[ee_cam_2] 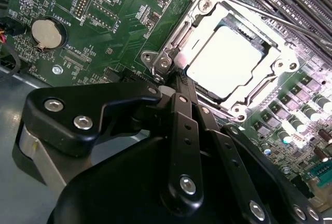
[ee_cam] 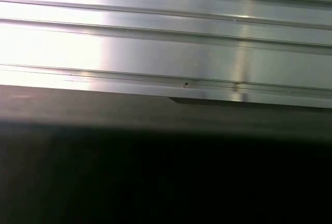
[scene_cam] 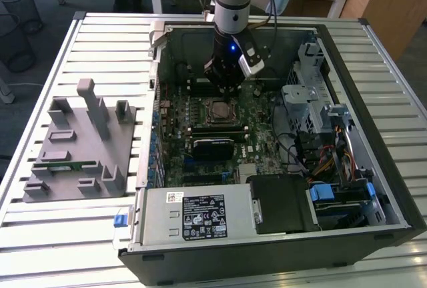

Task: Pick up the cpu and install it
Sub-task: 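Install the first cpu locking lever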

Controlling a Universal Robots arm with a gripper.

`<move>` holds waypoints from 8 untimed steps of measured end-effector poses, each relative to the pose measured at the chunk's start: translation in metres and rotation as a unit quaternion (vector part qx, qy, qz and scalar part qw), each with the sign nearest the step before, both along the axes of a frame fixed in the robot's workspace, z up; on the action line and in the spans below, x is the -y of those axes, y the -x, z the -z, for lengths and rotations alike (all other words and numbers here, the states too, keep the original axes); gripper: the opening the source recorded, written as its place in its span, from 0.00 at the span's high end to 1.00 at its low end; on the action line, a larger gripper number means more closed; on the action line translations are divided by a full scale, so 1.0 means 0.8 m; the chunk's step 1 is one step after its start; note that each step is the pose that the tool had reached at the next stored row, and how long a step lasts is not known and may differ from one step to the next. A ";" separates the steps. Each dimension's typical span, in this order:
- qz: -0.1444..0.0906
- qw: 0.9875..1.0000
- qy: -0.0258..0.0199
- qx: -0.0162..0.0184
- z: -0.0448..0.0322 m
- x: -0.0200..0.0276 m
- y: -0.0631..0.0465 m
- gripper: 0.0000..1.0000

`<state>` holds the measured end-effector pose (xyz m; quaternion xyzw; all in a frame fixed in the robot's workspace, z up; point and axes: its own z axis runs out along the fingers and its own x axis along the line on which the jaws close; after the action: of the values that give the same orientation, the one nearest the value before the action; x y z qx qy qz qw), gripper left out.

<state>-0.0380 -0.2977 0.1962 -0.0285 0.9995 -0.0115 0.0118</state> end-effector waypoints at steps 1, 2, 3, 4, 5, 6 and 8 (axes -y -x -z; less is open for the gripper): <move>0.000 1.000 0.000 0.000 0.0002 -0.0001 0.000 0.89; 0.000 1.000 -0.001 0.000 0.0002 -0.0001 0.000 0.89; 0.000 1.000 -0.003 0.000 0.0002 -0.0003 0.000 0.89; 0.000 1.000 -0.005 0.000 0.0003 -0.0004 0.000 0.89; 0.000 1.000 -0.007 0.000 0.0004 -0.0006 0.000 0.89; 0.000 1.000 -0.009 0.000 0.0004 -0.0009 0.000 0.89; 0.000 1.000 -0.014 0.000 0.0005 -0.0012 0.000 0.89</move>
<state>-0.0377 -0.2968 0.1959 -0.0284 0.9995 0.0026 0.0118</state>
